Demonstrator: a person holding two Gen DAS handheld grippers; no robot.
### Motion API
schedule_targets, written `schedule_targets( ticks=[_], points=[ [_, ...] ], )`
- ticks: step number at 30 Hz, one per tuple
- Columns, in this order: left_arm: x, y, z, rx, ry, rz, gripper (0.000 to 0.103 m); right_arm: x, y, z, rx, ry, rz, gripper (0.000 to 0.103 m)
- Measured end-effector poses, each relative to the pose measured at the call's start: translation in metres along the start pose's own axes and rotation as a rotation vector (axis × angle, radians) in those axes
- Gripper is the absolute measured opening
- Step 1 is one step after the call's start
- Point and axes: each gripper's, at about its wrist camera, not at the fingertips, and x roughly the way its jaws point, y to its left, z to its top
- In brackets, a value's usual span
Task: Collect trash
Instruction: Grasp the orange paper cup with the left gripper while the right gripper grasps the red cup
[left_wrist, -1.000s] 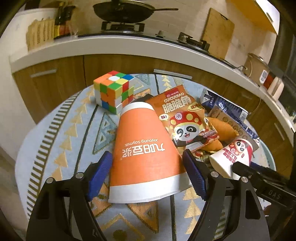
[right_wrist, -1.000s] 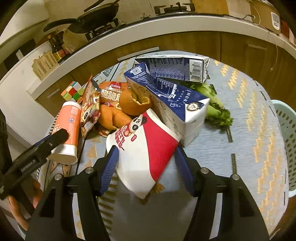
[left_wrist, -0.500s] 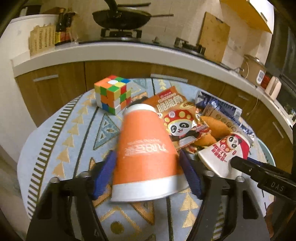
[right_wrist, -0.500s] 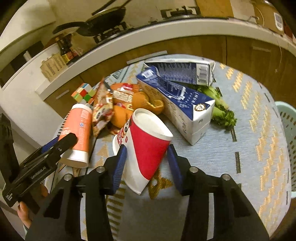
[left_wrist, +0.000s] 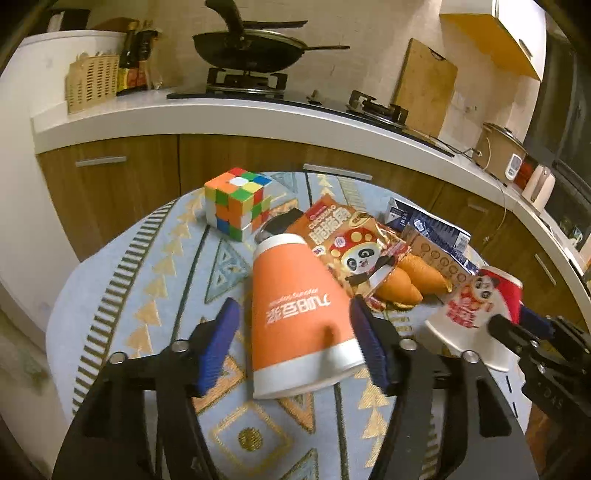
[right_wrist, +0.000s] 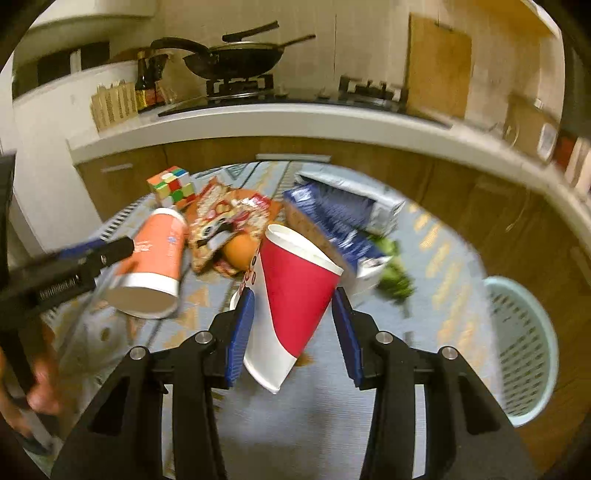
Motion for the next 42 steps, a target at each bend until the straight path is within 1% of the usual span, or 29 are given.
schedule_targets(
  ticks=[1,2,4,7,9,10,11,13,14,16,18,20,21,22,26,27,29,35,38,40,41,42],
  points=[
    [0.003,-0.003,0.003,0.001,0.012,-0.005,0.075,-0.002,-0.001,0.001,-0.018,0.001,-0.031,0.04],
    [0.007,-0.007,0.005,0.007,0.026,0.001,0.081,-0.004,-0.003,0.001,-0.031,0.003,-0.065,0.04],
    [0.02,-0.015,0.008,0.034,0.068,0.035,0.082,-0.004,-0.006,0.001,-0.048,0.012,-0.102,0.041],
    [0.043,-0.021,0.01,0.048,0.126,0.086,0.082,0.001,-0.012,-0.002,-0.052,0.033,-0.09,0.043],
    [0.054,-0.019,0.008,0.033,0.159,0.082,0.082,0.006,-0.017,-0.005,-0.028,0.044,-0.043,0.043],
    [0.057,-0.016,0.007,0.019,0.16,0.079,0.082,0.008,-0.018,-0.005,-0.015,0.048,-0.017,0.043],
    [0.057,-0.015,0.006,0.013,0.158,0.073,0.082,0.012,-0.019,-0.006,0.0,0.053,0.01,0.043],
    [0.056,-0.013,0.004,0.009,0.147,0.063,0.081,0.02,-0.019,-0.006,0.025,0.071,0.056,0.048],
    [0.055,-0.012,0.003,0.008,0.139,0.058,0.08,0.024,-0.019,-0.007,0.036,0.08,0.079,0.052],
    [0.051,-0.011,0.001,0.004,0.127,0.047,0.079,0.031,-0.017,-0.006,0.061,0.094,0.113,0.052],
    [0.045,-0.008,-0.001,-0.001,0.109,0.035,0.074,0.036,-0.018,-0.006,0.087,0.104,0.14,0.052],
    [0.04,-0.005,-0.003,-0.006,0.097,0.024,0.072,0.04,-0.019,-0.006,0.116,0.116,0.174,0.052],
    [0.037,-0.005,-0.005,-0.006,0.092,0.019,0.071,0.041,-0.02,-0.007,0.126,0.119,0.18,0.049],
    [0.034,-0.005,-0.007,-0.003,0.087,0.016,0.07,0.041,-0.02,-0.007,0.13,0.122,0.181,0.047],
    [0.02,-0.001,-0.015,-0.018,0.063,0.007,0.069,0.034,-0.021,-0.014,0.112,0.127,0.195,0.049],
    [0.018,-0.001,-0.016,-0.021,0.056,0.005,0.069,0.032,-0.022,-0.018,0.104,0.136,0.193,0.059],
    [0.011,-0.001,-0.017,-0.027,0.04,0.004,0.069,0.028,-0.024,-0.027,0.1,0.145,0.195,0.071],
    [-0.007,-0.009,-0.018,-0.023,0.004,-0.014,0.069,0.009,-0.031,-0.05,0.078,0.123,0.195,0.071],
    [-0.013,-0.017,-0.018,-0.011,-0.01,-0.018,0.068,0.007,-0.031,-0.047,0.079,0.107,0.177,0.071],
    [-0.016,-0.021,-0.018,0.001,-0.016,-0.022,0.068,0.007,-0.032,-0.042,0.092,0.091,0.186,0.071],
    [-0.02,-0.024,-0.018,0.012,-0.026,-0.028,0.068,0.007,-0.032,-0.04,0.098,0.085,0.184,0.068],
    [-0.022,-0.027,-0.018,0.017,-0.032,-0.032,0.068,0.008,-0.032,-0.038,0.098,0.085,0.179,0.056]
  ],
)
